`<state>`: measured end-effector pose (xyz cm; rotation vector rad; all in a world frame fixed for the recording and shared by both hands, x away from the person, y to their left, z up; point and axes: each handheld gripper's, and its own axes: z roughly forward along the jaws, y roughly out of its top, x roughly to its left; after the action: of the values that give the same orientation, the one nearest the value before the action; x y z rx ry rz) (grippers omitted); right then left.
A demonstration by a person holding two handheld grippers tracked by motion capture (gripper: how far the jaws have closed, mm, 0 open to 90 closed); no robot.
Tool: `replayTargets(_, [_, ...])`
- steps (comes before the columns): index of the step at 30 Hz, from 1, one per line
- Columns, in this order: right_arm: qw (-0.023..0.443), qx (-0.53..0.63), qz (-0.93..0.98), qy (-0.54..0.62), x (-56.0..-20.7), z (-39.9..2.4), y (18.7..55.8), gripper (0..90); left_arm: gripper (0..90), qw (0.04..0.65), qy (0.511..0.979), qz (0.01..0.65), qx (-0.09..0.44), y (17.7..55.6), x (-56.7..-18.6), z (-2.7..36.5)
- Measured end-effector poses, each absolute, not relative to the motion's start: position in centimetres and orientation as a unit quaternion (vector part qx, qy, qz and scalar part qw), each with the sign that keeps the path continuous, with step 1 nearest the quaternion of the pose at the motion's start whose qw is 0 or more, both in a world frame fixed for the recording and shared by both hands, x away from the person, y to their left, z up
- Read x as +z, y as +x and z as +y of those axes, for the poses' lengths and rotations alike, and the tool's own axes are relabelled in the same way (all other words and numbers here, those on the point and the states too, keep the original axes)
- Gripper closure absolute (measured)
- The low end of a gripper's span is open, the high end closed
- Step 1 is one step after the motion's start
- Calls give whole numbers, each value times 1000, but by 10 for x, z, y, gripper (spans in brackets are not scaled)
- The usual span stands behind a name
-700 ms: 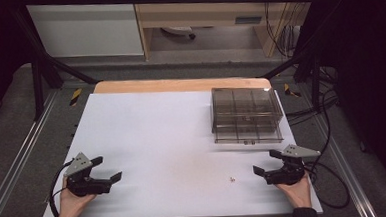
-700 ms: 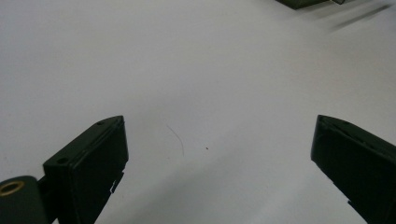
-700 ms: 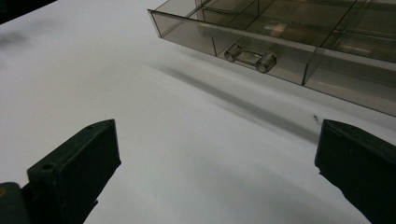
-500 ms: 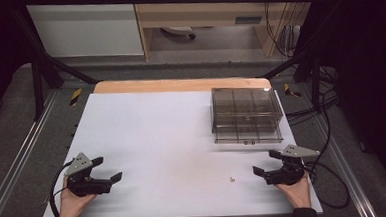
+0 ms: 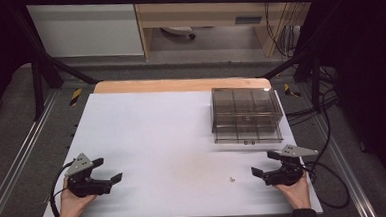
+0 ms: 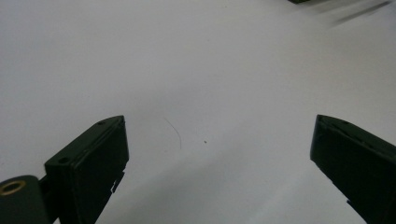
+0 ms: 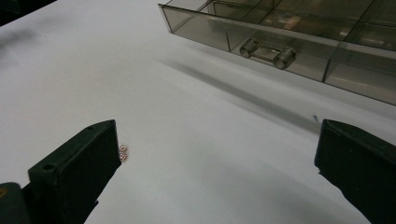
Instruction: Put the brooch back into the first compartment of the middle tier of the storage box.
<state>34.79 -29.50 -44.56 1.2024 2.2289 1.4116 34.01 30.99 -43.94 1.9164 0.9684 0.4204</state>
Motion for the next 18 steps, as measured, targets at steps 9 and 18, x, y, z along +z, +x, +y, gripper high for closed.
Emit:
replayTargets(9, [116, 466, 778, 405, -443, -280, 349, 19, 42, 454, 779, 397, 171, 340, -441, 310])
replayTargets(18, [114, 450, 794, 394, -441, -263, 347, 44, 43, 454, 779, 398, 172, 339, -441, 310])
